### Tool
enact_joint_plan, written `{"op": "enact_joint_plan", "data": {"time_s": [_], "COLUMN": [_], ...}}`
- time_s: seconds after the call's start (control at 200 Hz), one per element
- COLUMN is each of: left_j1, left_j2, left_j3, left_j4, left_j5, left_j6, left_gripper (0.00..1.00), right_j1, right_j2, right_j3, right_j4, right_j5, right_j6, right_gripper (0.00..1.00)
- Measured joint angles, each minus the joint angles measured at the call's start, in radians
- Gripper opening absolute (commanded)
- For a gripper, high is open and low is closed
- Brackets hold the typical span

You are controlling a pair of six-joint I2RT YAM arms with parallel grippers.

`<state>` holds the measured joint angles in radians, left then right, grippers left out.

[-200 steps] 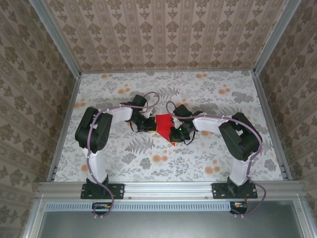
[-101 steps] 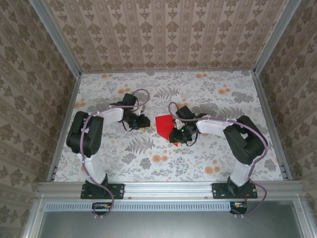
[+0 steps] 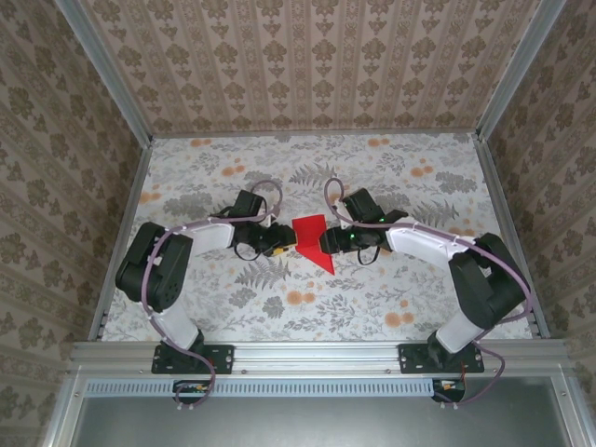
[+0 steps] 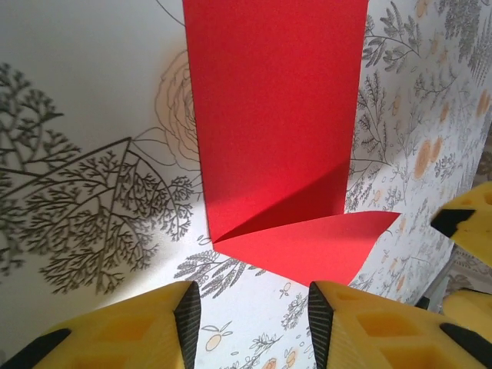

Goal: Fold a paper plane with a square sheet of paper (fold left side to right side)
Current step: Fourth fold the wing at the center of the table.

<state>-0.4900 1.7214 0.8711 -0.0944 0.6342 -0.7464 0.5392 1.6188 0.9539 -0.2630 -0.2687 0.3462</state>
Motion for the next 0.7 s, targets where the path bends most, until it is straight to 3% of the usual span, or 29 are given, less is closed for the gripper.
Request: {"op": "enact_joint_plan", "data": {"time_s": [0.19, 0.325, 0.475, 0.7], "left_j1": [-0.008, -0.009, -0.014, -0.019], "left_j2": [0.025, 0.038, 0.040, 0.049], "left_j3": [0.004, 0.006, 0.012, 0.031], "left_j4": [0.002, 0.001, 0.002, 0.002], "left_j5": [0.002, -0.003, -0.006, -0.006], "left_j6": [-0.019, -0.023, -0.026, -0.035], "left_gripper": [0.47, 0.48, 0.48, 0.48], "right_j1": [-0.002, -0.002, -0.008, -0.016], "right_j2": [0.098, 0.118, 0.119, 0.119], "right_j3": [0.029, 0.042, 0.050, 0.050], "right_j4": [0.021, 0.037, 0.045, 0.044], "right_j5": [-0.027, -0.045, -0.049, -0.038], "right_j6": [-0.010, -0.011, -0.019, -0.015], "right_gripper": [0.48, 0.29, 0.00, 0.00]}}
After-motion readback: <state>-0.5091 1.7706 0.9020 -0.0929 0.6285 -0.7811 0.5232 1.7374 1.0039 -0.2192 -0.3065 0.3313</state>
